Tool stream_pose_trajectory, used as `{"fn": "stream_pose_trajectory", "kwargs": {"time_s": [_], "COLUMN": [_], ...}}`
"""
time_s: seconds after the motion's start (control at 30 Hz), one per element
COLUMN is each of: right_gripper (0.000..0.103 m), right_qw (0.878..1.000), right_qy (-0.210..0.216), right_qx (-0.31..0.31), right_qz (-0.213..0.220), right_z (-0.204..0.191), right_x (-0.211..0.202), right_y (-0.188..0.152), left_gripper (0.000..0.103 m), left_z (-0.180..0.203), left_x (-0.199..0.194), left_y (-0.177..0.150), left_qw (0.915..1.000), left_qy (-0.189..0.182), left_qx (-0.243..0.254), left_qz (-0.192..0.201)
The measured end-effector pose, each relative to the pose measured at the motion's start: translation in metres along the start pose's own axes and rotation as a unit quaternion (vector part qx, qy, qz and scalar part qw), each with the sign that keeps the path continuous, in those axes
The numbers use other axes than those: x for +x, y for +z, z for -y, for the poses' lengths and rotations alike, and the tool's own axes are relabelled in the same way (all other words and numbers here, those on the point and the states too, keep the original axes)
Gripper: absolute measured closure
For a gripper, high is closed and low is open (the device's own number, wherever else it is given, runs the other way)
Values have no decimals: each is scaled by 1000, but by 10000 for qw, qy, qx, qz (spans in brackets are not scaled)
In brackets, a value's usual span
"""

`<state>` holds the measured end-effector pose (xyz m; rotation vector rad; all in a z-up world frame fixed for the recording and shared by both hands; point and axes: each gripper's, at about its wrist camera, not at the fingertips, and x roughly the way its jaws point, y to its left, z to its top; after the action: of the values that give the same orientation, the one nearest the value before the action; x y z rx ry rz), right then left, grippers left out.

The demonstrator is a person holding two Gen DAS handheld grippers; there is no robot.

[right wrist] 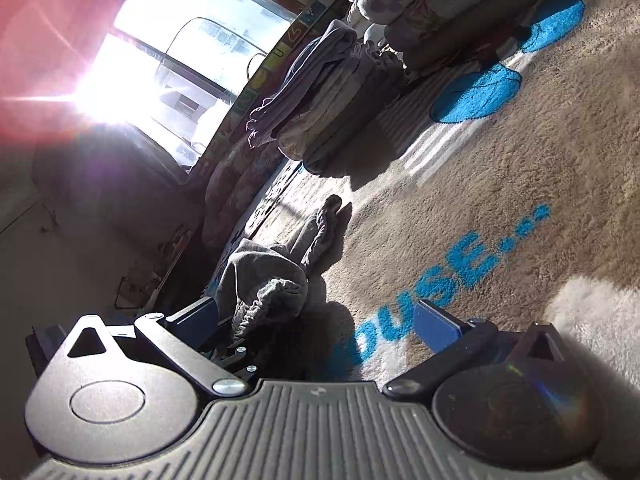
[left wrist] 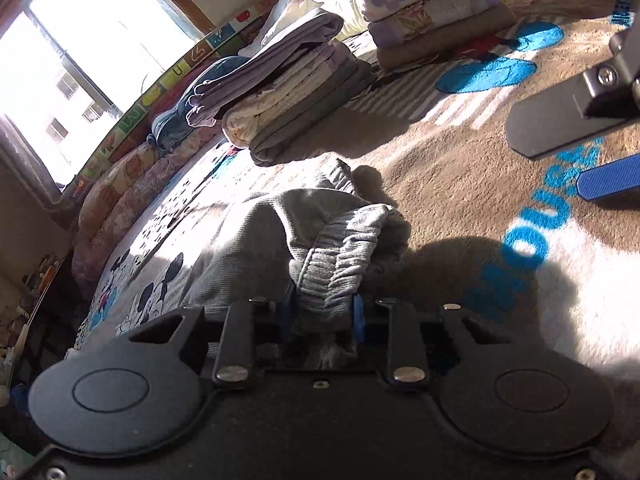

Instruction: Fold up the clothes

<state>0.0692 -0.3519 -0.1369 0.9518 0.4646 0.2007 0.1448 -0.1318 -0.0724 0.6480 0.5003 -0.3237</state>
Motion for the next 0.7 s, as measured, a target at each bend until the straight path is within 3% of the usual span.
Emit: {"fn": "stream_pose_trajectory", "kwargs": {"time_s": [0.13, 0.3, 0.47, 0.7], "right_gripper": [0, 0, 0, 0], "right_qw": [10000, 9999, 9998, 9993], "right_qy": [51, 75, 110, 68], "right_qx": [-41, -91, -99, -247], "right_qz": [-10, -58, -112, -260], "right_z": [-3, -6, -10, -13], "right_x": [-1, 0, 2, 7], "right_y": [-1, -3, -5, -12], "left_gripper": [78, 78, 78, 79], "left_z": [-34, -77, -126, -203], "left_x": [-24, -53, -77, -102], "left_y": [10, 23, 24, 3], "left_qw": [9950, 9748, 9437, 8824], "left_qy": [-149, -334, -349, 8], "left_qx": [-971, -2169, -3233, -4619], "left_qz": [182, 406, 608, 898]}}
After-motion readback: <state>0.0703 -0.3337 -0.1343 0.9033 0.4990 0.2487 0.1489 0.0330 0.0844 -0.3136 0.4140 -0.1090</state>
